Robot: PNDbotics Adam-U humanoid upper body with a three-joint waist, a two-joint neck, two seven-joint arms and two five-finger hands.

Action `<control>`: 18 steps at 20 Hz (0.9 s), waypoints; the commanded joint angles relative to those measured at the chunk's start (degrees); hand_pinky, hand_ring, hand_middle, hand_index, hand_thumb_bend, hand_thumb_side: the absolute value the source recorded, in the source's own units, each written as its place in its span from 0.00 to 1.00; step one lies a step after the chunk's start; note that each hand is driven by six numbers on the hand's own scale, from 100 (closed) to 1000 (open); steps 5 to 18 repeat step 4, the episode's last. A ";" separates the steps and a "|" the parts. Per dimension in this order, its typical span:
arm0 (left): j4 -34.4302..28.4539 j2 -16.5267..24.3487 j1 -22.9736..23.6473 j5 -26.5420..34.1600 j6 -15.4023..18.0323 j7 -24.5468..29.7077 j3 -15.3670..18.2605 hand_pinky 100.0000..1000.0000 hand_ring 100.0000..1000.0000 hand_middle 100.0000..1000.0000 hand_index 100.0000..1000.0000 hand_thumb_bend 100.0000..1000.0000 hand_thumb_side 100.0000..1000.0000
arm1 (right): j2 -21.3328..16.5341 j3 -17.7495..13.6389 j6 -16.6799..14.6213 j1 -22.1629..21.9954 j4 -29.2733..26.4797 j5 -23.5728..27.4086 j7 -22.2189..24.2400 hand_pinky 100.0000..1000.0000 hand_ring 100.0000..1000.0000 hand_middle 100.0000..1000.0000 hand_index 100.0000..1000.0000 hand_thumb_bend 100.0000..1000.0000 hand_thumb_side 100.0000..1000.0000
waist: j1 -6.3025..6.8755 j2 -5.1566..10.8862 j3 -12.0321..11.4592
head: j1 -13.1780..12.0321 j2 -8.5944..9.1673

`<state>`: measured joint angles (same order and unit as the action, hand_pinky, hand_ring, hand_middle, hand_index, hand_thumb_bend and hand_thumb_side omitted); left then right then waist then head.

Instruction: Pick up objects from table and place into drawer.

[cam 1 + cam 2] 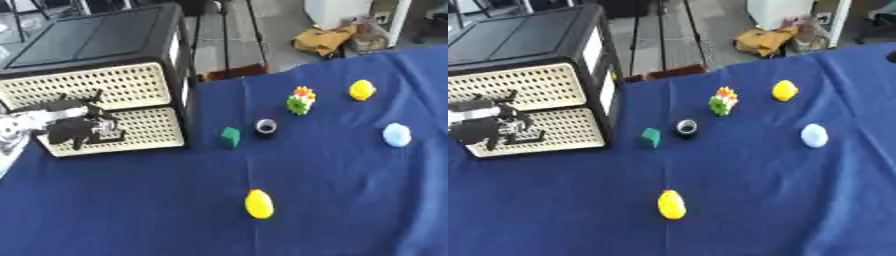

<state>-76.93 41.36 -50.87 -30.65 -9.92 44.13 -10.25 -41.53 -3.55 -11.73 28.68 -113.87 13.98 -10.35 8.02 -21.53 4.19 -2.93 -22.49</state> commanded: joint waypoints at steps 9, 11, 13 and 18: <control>-7.85 2.63 1.93 4.14 4.57 4.92 -3.75 0.13 0.41 0.58 0.90 0.00 1.00 | -1.30 -0.91 0.16 0.43 -0.73 1.41 -0.05 0.55 0.75 0.36 0.68 0.00 0.92 | -0.90 2.76 -1.38 | 1.74 -1.56; -7.85 2.63 1.93 4.14 4.57 4.92 -3.75 0.13 0.41 0.58 0.90 0.00 1.00 | -1.30 -0.91 0.16 0.43 -0.73 1.41 -0.05 0.55 0.75 0.36 0.68 0.00 0.92 | -0.90 2.76 -1.38 | 1.74 -1.56; -7.85 2.63 1.93 4.14 4.57 4.92 -3.75 0.13 0.41 0.58 0.90 0.00 1.00 | -1.30 -0.91 0.16 0.43 -0.73 1.41 -0.05 0.55 0.75 0.36 0.68 0.00 0.92 | -0.90 2.76 -1.38 | 1.74 -1.56; -7.85 2.63 1.93 4.14 4.57 4.92 -3.75 0.13 0.41 0.58 0.90 0.00 1.00 | -1.30 -0.91 0.16 0.43 -0.73 1.41 -0.05 0.55 0.75 0.36 0.68 0.00 0.92 | -0.90 2.76 -1.38 | 1.74 -1.56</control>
